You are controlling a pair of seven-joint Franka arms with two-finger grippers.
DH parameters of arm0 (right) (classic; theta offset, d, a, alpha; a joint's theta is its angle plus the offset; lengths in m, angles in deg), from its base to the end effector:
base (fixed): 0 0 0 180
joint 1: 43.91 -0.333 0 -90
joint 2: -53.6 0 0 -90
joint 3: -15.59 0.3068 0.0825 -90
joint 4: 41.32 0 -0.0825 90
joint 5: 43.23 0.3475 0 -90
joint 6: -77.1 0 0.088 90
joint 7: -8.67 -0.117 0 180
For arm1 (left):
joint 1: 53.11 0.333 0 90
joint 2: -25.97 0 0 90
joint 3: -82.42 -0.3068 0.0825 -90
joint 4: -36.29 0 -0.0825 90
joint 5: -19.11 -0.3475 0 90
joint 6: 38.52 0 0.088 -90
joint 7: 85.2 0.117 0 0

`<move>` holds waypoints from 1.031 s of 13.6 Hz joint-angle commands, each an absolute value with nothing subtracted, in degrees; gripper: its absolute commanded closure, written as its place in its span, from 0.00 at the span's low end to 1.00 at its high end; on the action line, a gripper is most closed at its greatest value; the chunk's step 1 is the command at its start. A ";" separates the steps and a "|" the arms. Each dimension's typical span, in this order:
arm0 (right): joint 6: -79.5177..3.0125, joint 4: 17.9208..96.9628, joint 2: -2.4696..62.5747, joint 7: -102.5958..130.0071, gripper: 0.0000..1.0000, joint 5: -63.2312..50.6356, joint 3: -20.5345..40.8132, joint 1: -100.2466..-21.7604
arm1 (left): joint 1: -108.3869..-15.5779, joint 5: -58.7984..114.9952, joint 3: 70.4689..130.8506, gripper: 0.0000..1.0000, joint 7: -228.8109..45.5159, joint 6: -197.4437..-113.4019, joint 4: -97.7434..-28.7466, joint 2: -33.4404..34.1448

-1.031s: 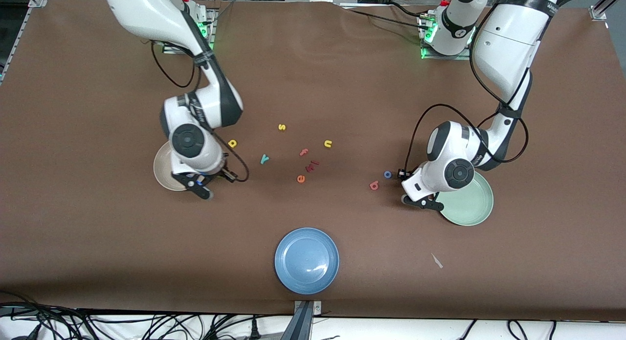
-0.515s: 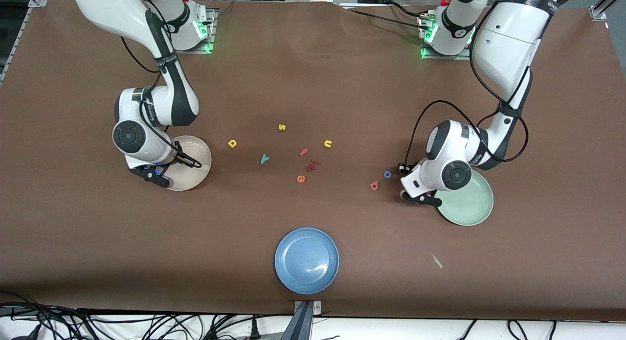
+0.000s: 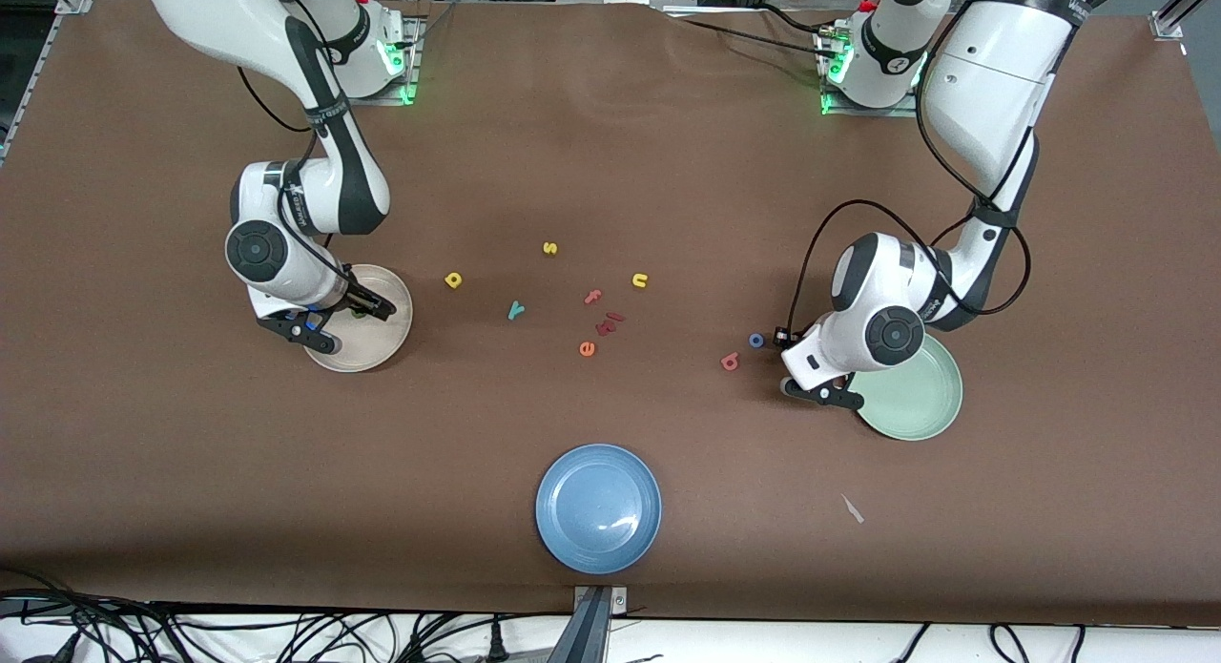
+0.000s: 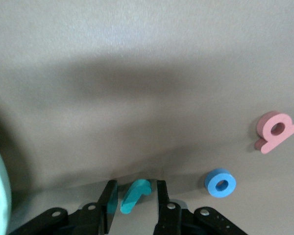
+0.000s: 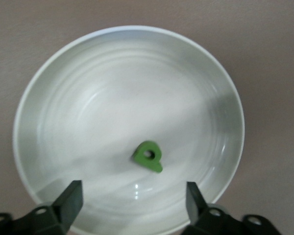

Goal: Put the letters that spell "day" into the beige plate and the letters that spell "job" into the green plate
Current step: 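Release the p on the cream plate while the left gripper grasps the j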

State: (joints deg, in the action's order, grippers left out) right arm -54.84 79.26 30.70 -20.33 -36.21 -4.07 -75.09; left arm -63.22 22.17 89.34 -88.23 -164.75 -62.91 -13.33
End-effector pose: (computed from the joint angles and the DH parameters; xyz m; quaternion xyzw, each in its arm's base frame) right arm 0.5223 0.1102 0.2329 0.9779 -0.1889 -0.0725 0.0531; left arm 0.5861 -0.1766 0.1824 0.9883 -0.0937 -0.1136 0.0400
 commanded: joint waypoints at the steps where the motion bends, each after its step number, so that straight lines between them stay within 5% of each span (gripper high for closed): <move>1: -52.53 79.80 33.74 -16.92 0.00 -35.06 0.71 -75.28 | -63.57 21.22 89.01 0.72 -88.62 -165.79 -64.34 -12.43; 4: -53.24 79.97 33.65 -19.52 0.01 -34.97 4.94 -75.28 | -63.65 21.22 89.01 0.80 -88.62 -165.35 -64.61 -12.43; 9: -62.36 84.97 33.22 -26.73 0.23 -34.97 8.38 -75.54 | -63.65 21.22 89.01 1.00 -89.85 -164.74 -64.70 -12.43; 14: -67.73 86.56 31.28 -30.79 0.27 -34.97 10.04 -75.72 | -62.17 21.22 88.93 1.00 -90.21 -158.43 -64.17 -7.45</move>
State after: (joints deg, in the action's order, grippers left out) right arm -65.57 85.54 31.35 -29.28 -35.60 9.03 -75.69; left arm -63.10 22.17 89.15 -89.57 -162.57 -62.95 -12.41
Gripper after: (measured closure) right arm 0.247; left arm 0.868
